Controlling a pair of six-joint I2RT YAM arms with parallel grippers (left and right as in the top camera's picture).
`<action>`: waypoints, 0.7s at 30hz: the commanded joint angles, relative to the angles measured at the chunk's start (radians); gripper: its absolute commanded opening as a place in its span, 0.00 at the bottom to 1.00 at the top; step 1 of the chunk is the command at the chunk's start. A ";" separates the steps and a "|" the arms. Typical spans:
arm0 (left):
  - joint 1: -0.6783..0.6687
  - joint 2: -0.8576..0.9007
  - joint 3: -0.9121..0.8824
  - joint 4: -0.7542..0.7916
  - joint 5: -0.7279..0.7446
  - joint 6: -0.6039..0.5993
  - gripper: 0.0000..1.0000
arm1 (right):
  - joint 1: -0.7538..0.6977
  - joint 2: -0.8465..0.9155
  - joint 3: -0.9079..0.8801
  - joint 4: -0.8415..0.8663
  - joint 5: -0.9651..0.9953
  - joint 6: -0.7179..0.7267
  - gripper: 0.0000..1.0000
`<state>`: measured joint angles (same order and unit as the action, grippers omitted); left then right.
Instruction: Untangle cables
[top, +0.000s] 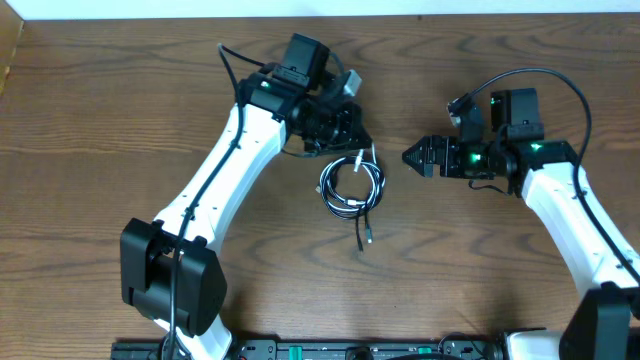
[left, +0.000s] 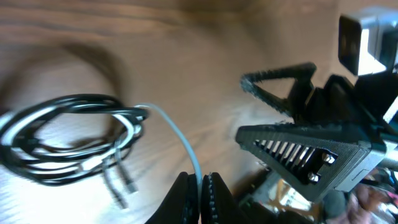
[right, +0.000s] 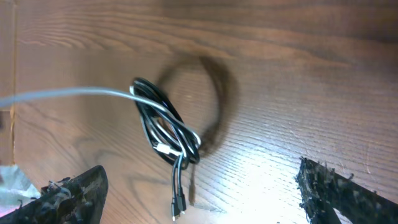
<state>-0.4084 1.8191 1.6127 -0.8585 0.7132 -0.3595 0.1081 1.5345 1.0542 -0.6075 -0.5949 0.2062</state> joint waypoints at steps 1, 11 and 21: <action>0.012 0.004 0.009 -0.018 -0.137 0.027 0.07 | 0.005 0.026 0.013 0.002 -0.004 0.018 0.94; -0.058 0.041 -0.003 0.013 -0.402 0.025 0.10 | 0.004 0.037 0.013 -0.023 0.074 0.017 0.89; -0.076 0.070 -0.005 0.103 -0.621 0.026 0.71 | 0.004 0.037 0.013 -0.049 0.114 0.013 0.92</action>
<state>-0.4862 1.8786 1.6108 -0.7559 0.1905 -0.3401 0.1081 1.5650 1.0542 -0.6544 -0.4957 0.2180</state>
